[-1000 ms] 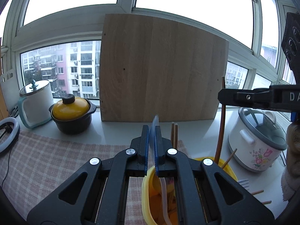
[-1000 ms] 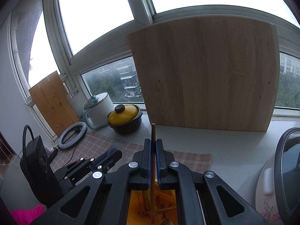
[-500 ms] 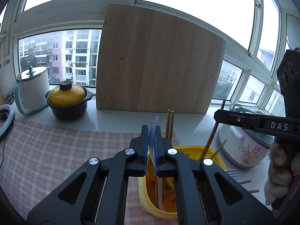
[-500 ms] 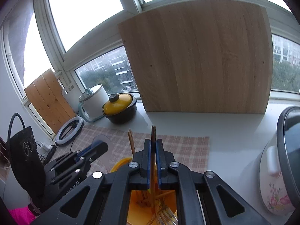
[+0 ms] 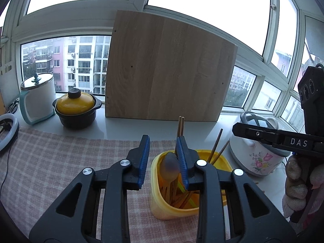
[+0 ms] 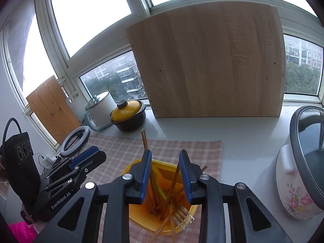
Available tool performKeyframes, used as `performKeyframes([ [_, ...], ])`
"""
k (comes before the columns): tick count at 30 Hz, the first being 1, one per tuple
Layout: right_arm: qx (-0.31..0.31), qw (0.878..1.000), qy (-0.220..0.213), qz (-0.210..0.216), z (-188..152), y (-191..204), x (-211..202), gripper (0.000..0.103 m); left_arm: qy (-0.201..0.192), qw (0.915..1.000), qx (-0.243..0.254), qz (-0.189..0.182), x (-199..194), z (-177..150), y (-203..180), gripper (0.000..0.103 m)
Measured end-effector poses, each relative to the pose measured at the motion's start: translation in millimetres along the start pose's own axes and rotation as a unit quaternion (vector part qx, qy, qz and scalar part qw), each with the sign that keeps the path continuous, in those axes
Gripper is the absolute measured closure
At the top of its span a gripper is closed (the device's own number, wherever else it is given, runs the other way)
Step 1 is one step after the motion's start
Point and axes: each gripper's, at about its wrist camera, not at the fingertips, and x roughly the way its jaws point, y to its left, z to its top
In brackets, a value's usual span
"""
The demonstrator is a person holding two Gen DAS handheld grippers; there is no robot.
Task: Organize utensils
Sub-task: 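Withdraw both open tools up and away from the yellow container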
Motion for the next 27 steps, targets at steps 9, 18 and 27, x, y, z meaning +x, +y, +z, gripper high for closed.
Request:
performKeyframes([
  [9,-0.002,1.0,-0.016,-0.021,-11.3,15.8,-28.0,0.073,0.0,1.0,0.007,0.001,-31.7,-3.7,5.5,0.076],
  [18,-0.013,0.997,-0.037,-0.066,-25.7,38.2,-58.9,0.049,-0.005,0.9997,0.024,0.004,-69.4,-10.4,6.9,0.061],
  [27,-0.026,0.994,-0.057,-0.094,-38.5,59.3,-80.4,0.016,0.004,0.9996,0.024,0.012,-99.2,-16.9,11.1,0.033],
])
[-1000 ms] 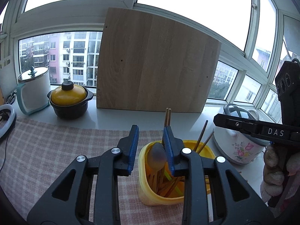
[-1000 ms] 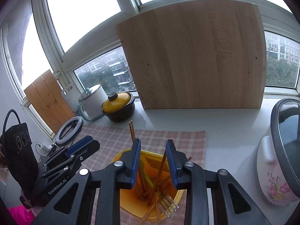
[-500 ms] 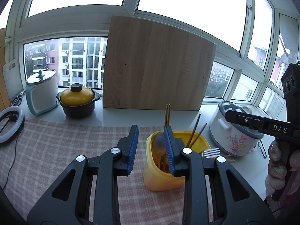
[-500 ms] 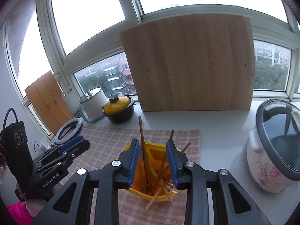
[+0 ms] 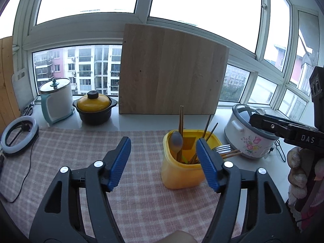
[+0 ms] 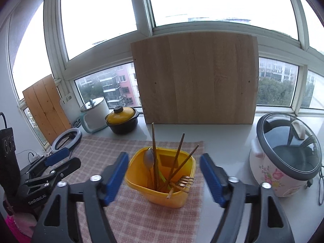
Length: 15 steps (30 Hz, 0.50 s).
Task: Organize utensils
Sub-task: 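Withdraw both open tools up and away from the yellow container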
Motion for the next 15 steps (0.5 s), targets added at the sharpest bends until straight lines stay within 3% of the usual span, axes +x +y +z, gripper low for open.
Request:
performKeyframes([
  [6,-0.012,1.0,-0.019,-0.019,-2.8,9.5,-10.7,0.003,0.007,0.9997,0.006,0.022,-14.6,-3.6,-0.2,0.018],
  [9,-0.01,0.999,-0.028,-0.023,-3.2,11.0,-14.1,0.001,0.007,0.9987,0.008,0.051,-20.7,-6.3,-0.8,0.002],
  [15,-0.008,0.999,-0.033,-0.031,-5.7,13.1,-15.8,0.0,0.008,0.9979,0.009,0.064,-27.4,-9.0,3.4,0.002],
])
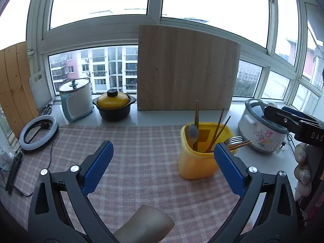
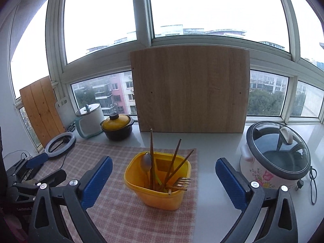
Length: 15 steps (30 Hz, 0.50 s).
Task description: Organize utensils
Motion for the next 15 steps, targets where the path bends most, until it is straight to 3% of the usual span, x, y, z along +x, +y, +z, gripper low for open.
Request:
performKeyframes([
  [15,0.002,1.0,-0.001,-0.002,-3.5,3.1,0.5,0.0,0.004,1.0,0.0,0.007,-1.7,-1.4,2.3,0.002],
])
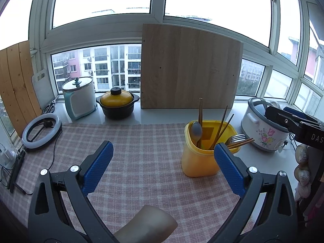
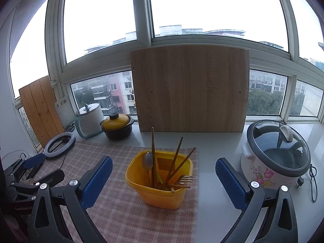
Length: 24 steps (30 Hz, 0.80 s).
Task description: Organize utensils
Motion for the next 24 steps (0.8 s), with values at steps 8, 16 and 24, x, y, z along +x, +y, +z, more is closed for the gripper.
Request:
performKeyframes([
  [8,0.001,1.0,0.003,-0.001,-0.7,-1.6,2.2,0.0,0.002,1.0,0.002,0.001,1.4,-0.7,0.6,0.002],
  [16,0.005,1.0,0.008,0.002,-1.6,-3.2,4.9,0.0,0.001,1.0,0.005,0.004,1.7,-1.4,-0.4,0.002],
  [24,0.012,1.0,0.013,0.002,-4.0,-7.4,6.2,0.0,0.006,0.9999,0.009,0.008,2.7,-4.0,0.2,0.002],
])
